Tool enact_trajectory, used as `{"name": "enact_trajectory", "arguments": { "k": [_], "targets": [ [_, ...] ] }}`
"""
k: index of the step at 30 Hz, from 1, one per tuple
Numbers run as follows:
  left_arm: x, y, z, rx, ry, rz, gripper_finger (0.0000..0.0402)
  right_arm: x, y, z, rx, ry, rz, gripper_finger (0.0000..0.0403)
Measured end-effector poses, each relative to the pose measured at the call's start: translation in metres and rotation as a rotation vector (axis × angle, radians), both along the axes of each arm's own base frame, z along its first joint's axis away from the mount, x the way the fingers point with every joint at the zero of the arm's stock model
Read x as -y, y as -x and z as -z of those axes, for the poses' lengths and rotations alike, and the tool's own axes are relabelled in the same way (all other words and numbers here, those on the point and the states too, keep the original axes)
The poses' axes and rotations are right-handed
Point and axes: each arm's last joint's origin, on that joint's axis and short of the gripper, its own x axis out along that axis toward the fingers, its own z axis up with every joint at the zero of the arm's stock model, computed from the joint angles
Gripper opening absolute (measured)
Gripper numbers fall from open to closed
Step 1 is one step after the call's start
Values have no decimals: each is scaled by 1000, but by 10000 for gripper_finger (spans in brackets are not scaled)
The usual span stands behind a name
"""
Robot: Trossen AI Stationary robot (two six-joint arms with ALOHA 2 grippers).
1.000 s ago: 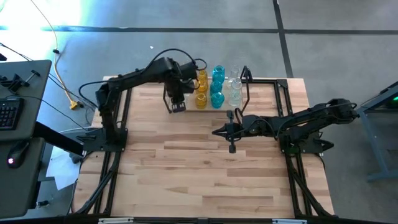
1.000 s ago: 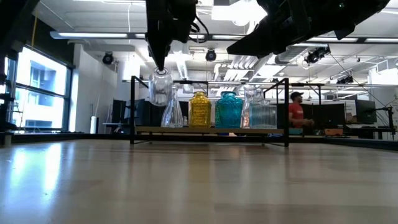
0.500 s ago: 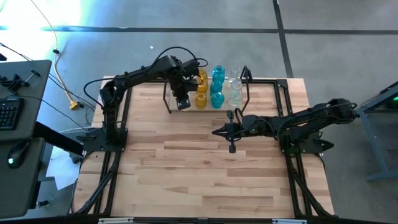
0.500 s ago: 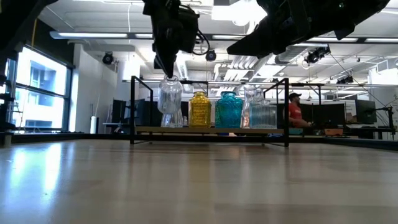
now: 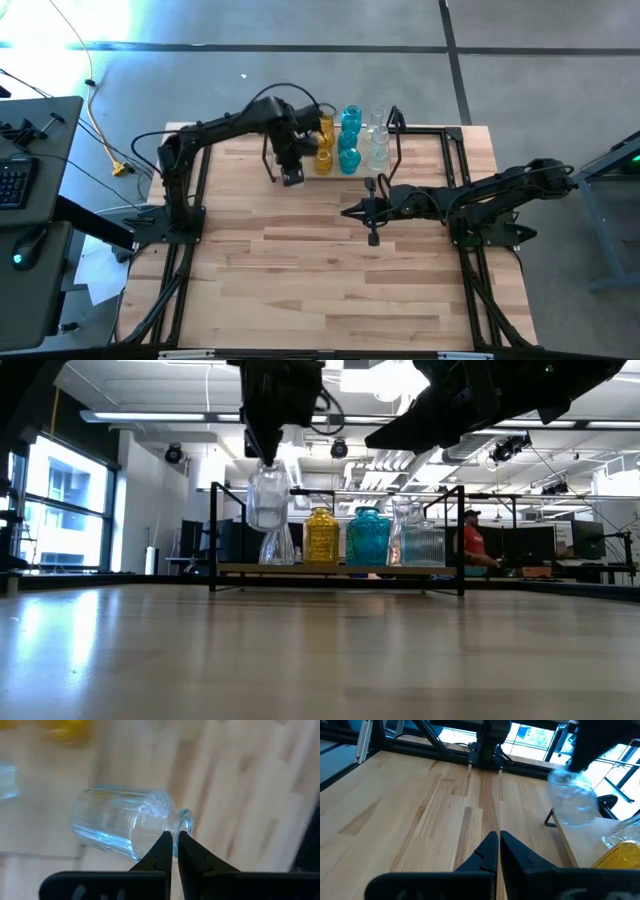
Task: Sort vases onto shelf
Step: Put the transparent vase on the shelf aligned with other transparent vase
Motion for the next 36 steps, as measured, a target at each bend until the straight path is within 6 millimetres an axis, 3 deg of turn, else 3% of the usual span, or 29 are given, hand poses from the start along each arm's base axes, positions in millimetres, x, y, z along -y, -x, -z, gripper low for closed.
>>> {"name": "enact_trajectory", "arguments": {
  "k": [9,15,23,36],
  "targets": [
    [55,-25,3,73,92,89,1,0,0,1,-7,-3,1,0],
    [71,-28,44,9,114,79,1,0,0,1,-15,-2,1,0],
    [65,-23,83,8,226,56,0,0,0,1,-15,-9,-3,0],
    [21,-10,92,39,252,-20,0,0,0,1,-12,-9,-4,0]
  ]
}}
